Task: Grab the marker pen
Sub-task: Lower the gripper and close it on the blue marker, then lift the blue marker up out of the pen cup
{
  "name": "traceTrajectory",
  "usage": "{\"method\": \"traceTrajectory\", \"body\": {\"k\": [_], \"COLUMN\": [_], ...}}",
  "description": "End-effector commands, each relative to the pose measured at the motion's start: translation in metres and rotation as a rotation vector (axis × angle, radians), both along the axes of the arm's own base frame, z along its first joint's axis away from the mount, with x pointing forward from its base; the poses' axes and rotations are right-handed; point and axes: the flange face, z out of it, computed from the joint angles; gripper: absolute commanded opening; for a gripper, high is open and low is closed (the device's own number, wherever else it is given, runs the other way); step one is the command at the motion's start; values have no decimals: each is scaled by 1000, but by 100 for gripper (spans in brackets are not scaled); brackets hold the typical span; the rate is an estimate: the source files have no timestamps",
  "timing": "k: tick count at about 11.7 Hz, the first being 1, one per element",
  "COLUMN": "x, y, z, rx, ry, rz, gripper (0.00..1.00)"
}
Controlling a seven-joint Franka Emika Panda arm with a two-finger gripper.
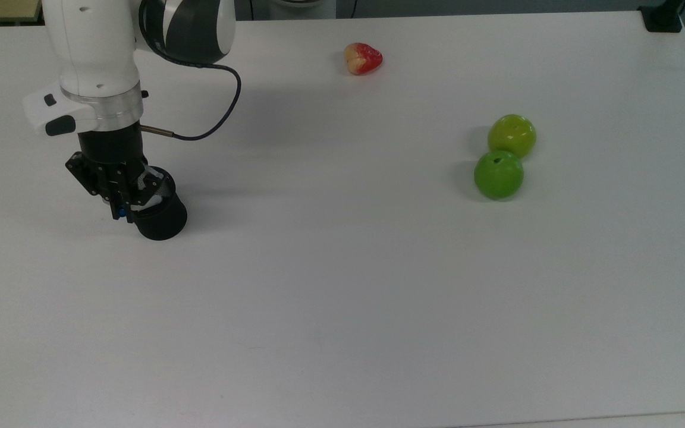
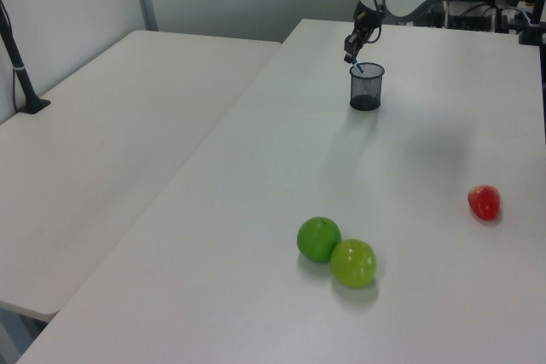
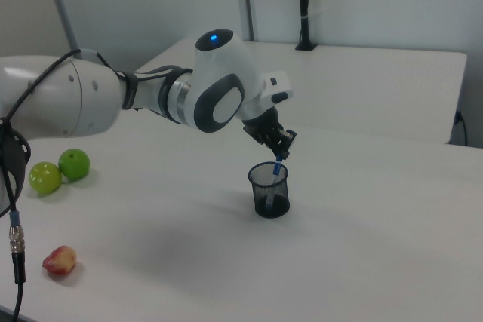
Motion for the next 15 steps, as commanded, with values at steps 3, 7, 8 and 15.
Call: {"method": "traceTrajectory", "body": {"k": [3, 7, 8, 15], "x": [-11, -23, -26, -25], "y": [7, 9, 11, 62], "z": [66, 119, 133, 136], "rx": [5, -5, -9, 71], "ry": [-90, -168, -188, -123], "rz": [-19, -19, -18, -65], "gripper": [2, 2, 2, 2]}}
